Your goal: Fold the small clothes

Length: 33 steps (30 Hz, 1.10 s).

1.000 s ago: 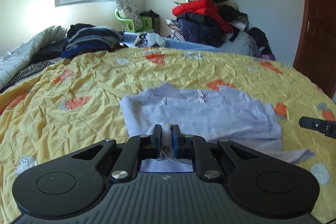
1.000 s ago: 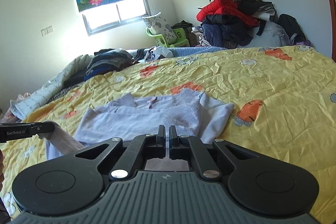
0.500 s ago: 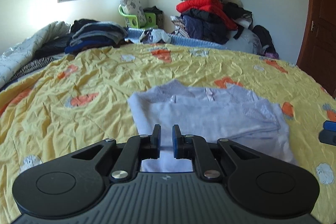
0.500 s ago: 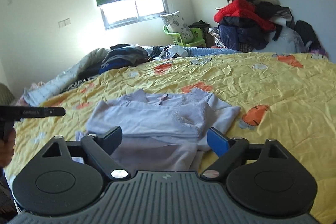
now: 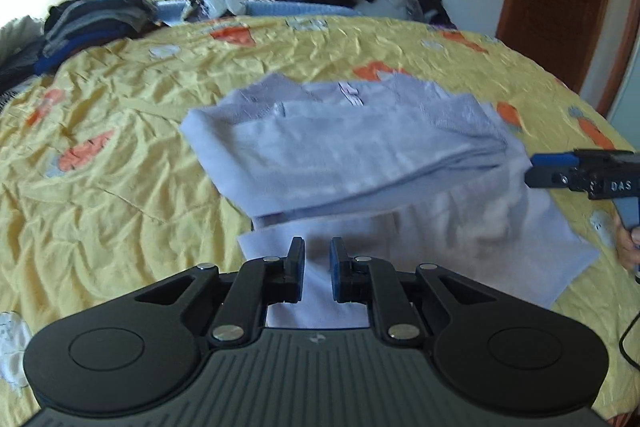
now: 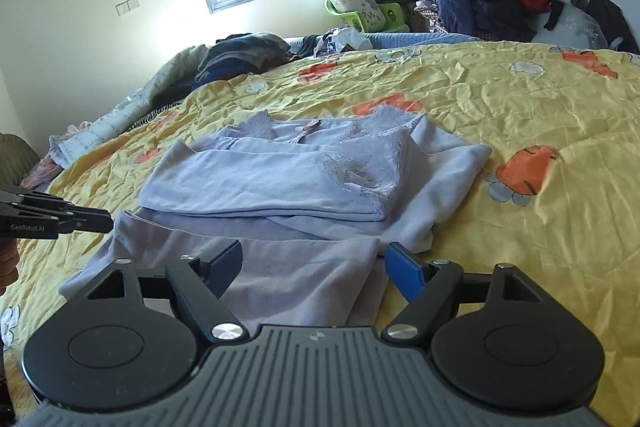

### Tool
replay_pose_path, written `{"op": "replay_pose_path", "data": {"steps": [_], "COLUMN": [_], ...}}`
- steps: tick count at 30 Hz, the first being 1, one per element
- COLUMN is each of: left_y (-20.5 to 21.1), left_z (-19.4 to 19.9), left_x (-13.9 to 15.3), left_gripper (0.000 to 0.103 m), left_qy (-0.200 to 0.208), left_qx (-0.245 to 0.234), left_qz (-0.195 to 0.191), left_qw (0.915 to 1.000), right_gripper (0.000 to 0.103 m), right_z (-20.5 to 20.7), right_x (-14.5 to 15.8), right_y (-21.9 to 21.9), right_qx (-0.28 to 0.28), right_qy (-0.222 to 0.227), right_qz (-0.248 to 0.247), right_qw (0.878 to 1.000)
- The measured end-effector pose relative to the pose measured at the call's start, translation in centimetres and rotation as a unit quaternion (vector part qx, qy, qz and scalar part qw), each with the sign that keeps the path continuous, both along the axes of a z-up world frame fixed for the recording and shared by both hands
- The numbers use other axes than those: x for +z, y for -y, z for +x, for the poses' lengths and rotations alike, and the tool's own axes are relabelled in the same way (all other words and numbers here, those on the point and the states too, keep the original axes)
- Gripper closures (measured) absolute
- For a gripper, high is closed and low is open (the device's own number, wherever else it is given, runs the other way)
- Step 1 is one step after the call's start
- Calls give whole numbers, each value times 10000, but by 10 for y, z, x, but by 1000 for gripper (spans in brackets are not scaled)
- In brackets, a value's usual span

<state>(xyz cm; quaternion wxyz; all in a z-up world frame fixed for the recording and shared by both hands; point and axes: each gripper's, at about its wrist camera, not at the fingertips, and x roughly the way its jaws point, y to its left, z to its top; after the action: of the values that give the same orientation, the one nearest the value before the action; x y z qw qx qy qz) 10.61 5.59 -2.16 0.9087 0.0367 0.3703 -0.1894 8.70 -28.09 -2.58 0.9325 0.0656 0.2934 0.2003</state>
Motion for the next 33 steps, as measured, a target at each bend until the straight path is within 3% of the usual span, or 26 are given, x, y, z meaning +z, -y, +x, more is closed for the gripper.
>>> {"op": "replay_pose_path", "data": {"steps": [5,9,11,13,15,17,20,23,25,26,28,31,33], "left_y": [2,0,-3,-5,-5,-6,-6,-4,-5,-6,-6,-8,-9], "left_z": [11,10,12,14,10,7,12,16,13,11,9,5,3], "left_x": [-13,-8,-8,-10,-10,-9,-13,-18,-18,-17,-16,-15,-15], "left_gripper": [90,90,82,47,30,28,28,28,30,34,62,88,95], "left_qy": [-112,283,253,221,471,667,511,453,464,466,460,364,300], "left_qx": [9,291,213,149,227,235,210,349,378,422,466,436,390], "left_qz": [131,308,284,341,553,623,505,536,394,375,395,292,221], "left_qw": [9999,9987,9991,9991,9971,9955,9972,9969,9974,9973,9971,9980,9985], "right_gripper": [22,22,22,22,25,26,33,59,85,87,91,93,93], "right_z": [6,2,1,2,3,4,6,8,8,7,3,-4,-9], "right_x": [-4,-1,0,0,-1,-4,-9,-10,-11,-10,-9,-4,-1], "right_y": [-7,-11,-12,-12,-12,-13,-13,-12,-9,-8,-6,-7,-5], "right_qx": [-60,49,86,136,161,164,130,1,-87,-122,-152,-173,-196], "right_qy": [-52,69,105,94,54,-1,-73,-88,-113,-102,-34,101,185], "right_qz": [-213,-283,-304,-316,-291,-314,-331,-331,-273,-228,-205,-198,-141], "right_qw": [9997,9996,9994,9994,9994,9994,9993,9994,9995,9996,9997,9996,9995]}}
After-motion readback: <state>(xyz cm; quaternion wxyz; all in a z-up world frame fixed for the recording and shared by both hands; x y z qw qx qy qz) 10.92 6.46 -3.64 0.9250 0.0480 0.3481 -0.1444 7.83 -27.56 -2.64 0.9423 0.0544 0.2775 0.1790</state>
